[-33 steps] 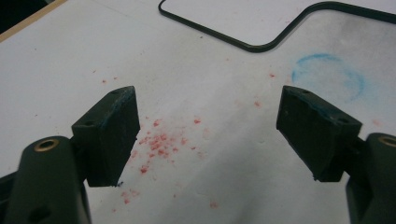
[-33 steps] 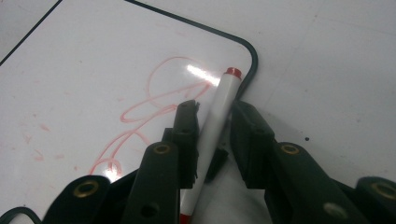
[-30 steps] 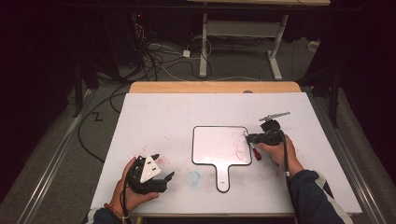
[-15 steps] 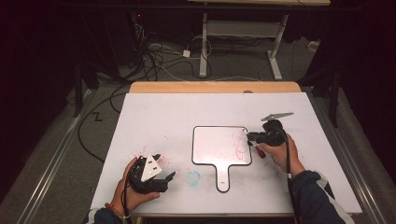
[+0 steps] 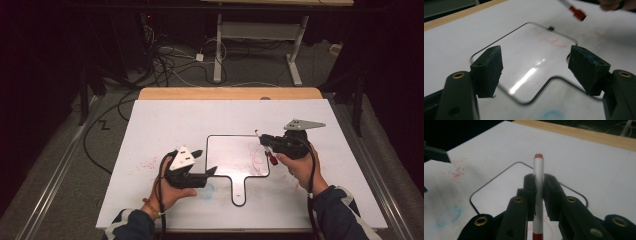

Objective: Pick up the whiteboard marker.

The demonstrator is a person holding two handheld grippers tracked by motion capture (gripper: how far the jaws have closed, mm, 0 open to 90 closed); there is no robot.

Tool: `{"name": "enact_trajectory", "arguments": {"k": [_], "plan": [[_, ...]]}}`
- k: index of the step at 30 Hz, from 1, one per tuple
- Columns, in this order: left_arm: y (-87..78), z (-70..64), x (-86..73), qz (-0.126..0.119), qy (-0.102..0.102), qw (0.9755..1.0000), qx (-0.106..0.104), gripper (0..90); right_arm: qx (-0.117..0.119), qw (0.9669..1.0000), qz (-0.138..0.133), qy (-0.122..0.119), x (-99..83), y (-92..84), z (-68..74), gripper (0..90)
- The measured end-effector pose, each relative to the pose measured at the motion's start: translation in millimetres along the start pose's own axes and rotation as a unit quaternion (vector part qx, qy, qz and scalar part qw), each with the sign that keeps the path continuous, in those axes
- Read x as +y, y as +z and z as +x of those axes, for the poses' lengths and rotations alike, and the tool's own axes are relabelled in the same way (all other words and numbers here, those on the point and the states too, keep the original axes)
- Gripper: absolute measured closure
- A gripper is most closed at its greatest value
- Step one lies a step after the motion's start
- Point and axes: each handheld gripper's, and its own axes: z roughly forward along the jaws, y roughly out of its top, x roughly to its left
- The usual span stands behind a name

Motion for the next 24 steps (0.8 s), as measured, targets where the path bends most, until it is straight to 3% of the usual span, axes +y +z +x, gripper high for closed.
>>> {"name": "enact_trajectory", "arguments": {"k": [6, 11, 13, 18, 24], "plan": [[37.5, -17.9, 27.3, -0.018, -0.014, 0.9978, -0.061, 28.6, 0.033, 0.9986, -0.038, -0.018, 3.9, -3.3, 24.8, 81.5], [60.1, -27.3, 38.9, -0.023, -0.017, 0.9961, -0.084, 32.0, 0.057, 0.9964, -0.055, -0.03, 4.4, -3.2, 46.5, 81.5], [65.7, -29.3, 41.0, -0.024, -0.019, 0.9956, -0.089, 35.0, 0.067, 0.9949, -0.065, -0.039, 3.6, -3.3, 54.8, 81.5], [67.8, -29.9, 41.9, -0.034, -0.015, 0.995, -0.093, 42.8, 0.076, 0.9938, -0.069, -0.041, 2.6, -2.7, 58.7, 81.5], [65.1, -26.7, 39.9, -0.043, -0.007, 0.9947, -0.093, 59.6, 0.086, 0.9927, -0.072, -0.043, 1.6, -1.7, 61.8, 81.5]]}}
